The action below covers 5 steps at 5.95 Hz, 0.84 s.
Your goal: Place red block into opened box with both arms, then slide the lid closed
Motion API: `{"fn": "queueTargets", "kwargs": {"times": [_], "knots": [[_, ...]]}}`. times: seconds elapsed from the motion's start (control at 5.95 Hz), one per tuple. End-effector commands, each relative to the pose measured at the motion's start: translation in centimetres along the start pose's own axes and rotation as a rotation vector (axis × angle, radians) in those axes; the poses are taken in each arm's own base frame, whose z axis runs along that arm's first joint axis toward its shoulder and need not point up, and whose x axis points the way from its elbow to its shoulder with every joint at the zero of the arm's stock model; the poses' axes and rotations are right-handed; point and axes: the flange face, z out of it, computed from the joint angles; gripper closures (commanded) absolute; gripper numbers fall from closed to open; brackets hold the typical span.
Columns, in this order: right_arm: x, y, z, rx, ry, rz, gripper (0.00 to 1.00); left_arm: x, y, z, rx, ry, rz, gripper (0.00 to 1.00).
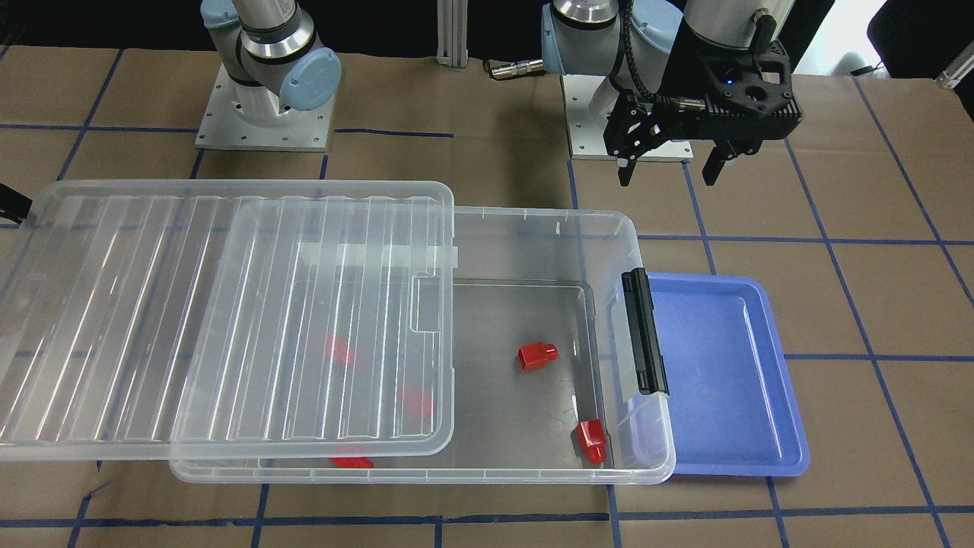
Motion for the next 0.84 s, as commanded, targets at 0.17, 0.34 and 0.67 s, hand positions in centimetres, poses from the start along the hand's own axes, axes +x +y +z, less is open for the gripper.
{"fn": "queueTargets", "kwargs": {"times": [0.17,0.34,0.67], "knots": [[-1.0,0.0,-0.3,0.028,-0.037,0.029,0.0,0.0,0.0,0.0,0.006,0.001,0.0,0.02],[-1.9,0.0,0.4,0.021,-0.053,0.052,0.0,0.1,0.0,0.2,0.003,0.001,0.001,0.02],[-4.0,-0.6,0.0,0.035,-0.063,0.065,0.0,0.1,0.0,0.4,0.0,0.002,0.001,0.02]]}}
